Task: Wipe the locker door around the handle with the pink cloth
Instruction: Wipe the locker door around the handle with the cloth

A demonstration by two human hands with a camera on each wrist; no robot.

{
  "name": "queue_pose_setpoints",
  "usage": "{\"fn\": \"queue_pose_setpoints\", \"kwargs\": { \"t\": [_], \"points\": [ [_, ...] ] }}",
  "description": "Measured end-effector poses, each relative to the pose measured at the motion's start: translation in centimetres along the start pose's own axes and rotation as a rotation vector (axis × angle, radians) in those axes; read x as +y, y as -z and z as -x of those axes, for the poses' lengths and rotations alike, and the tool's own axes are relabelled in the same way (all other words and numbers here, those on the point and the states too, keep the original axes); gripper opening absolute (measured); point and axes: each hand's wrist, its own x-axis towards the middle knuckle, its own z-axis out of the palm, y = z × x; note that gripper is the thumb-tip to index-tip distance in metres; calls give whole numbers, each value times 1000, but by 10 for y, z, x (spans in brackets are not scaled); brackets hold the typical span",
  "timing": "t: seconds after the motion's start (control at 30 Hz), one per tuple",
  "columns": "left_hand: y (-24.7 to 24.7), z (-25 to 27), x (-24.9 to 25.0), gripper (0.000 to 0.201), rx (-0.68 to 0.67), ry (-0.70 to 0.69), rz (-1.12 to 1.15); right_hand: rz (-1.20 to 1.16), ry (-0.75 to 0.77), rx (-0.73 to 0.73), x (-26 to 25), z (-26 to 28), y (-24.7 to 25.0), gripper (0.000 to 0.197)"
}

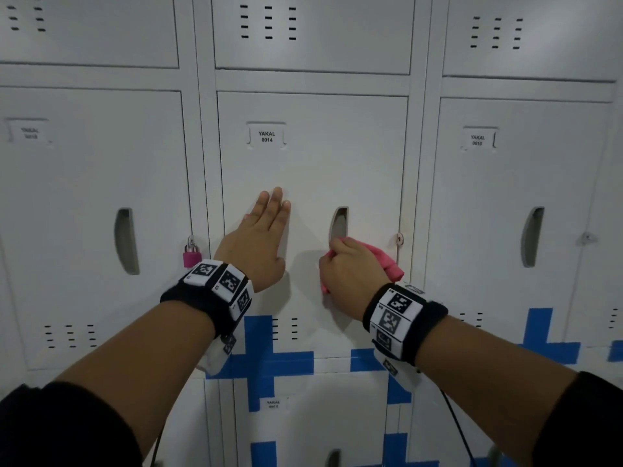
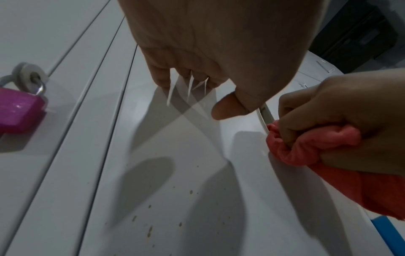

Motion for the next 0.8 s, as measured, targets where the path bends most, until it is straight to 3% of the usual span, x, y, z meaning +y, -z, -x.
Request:
{"fn": "queue_pose_setpoints", "kwargs": {
  "t": [0.17, 0.4, 0.47, 0.53, 0.67, 0.73, 0.8],
  "points": [
    [3, 0, -1, 88, -10, -4, 12, 6, 30, -43, 8, 4, 3, 17],
    [1, -1, -1, 90, -22, -2, 4, -219, 63, 146, 35, 26, -15, 16],
    [-1, -2, -1, 90, -22, -1, 4, -385, -118, 250, 43, 32, -18, 18],
    [-3, -2, -2, 91, -16, -3, -2, -514, -399, 378, 55, 36, -19, 18],
    [-4, -2, 0, 92, 0, -9, -13, -826, -848, 812, 66, 28, -2, 20],
    [-3, -1, 0, 92, 4, -5, -13, -871, -932, 914, 66, 19, 6, 25],
    [-4, -1, 0, 92, 2, 0, -14, -884, -854, 863, 64, 7, 4, 33]
  ]
}}
